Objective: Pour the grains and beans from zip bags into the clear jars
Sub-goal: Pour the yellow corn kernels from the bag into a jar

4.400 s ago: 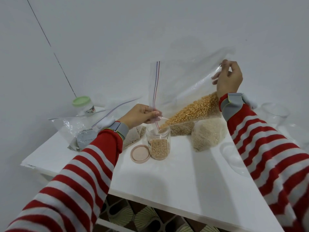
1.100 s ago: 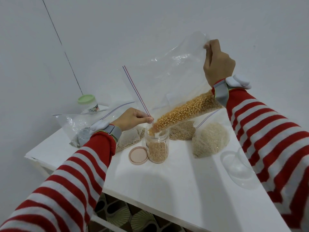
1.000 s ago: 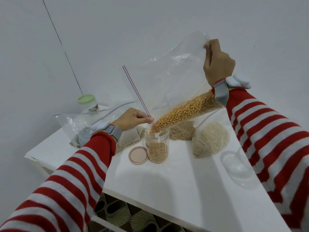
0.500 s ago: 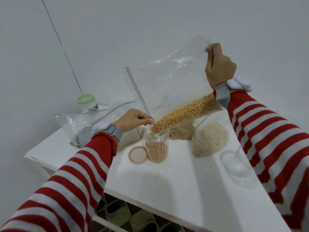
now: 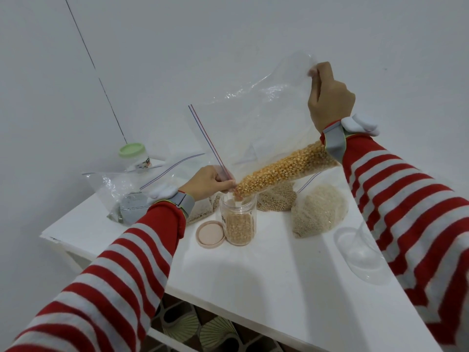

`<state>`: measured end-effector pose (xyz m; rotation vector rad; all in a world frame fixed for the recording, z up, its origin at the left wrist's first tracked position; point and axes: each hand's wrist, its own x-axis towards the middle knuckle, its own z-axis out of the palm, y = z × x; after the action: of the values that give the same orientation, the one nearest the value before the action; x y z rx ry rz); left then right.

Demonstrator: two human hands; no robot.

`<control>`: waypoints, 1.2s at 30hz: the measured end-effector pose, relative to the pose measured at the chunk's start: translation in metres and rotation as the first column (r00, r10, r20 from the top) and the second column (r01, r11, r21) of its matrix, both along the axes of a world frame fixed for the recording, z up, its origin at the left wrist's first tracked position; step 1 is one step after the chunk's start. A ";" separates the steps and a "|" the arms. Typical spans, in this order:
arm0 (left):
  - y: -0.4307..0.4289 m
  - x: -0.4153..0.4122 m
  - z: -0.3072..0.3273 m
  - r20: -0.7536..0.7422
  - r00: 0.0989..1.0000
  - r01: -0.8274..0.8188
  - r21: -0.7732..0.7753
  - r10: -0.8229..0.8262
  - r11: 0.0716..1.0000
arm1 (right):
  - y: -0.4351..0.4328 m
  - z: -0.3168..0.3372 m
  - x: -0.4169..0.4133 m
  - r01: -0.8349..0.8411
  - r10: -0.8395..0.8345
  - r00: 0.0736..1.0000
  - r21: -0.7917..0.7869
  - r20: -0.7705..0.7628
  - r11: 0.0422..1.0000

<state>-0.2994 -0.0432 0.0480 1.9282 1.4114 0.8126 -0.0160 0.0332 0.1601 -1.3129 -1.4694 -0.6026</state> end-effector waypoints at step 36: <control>-0.005 0.004 0.008 0.179 0.983 0.066 -0.136 -0.041 0.989 | 0.000 0.017 0.000 -0.050 0.049 0.998 0.029 0.027 0.998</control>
<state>-0.2956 -0.0478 0.0556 1.7346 1.2710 0.8140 -0.0158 0.0335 0.1773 -1.2467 -1.5042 -0.6090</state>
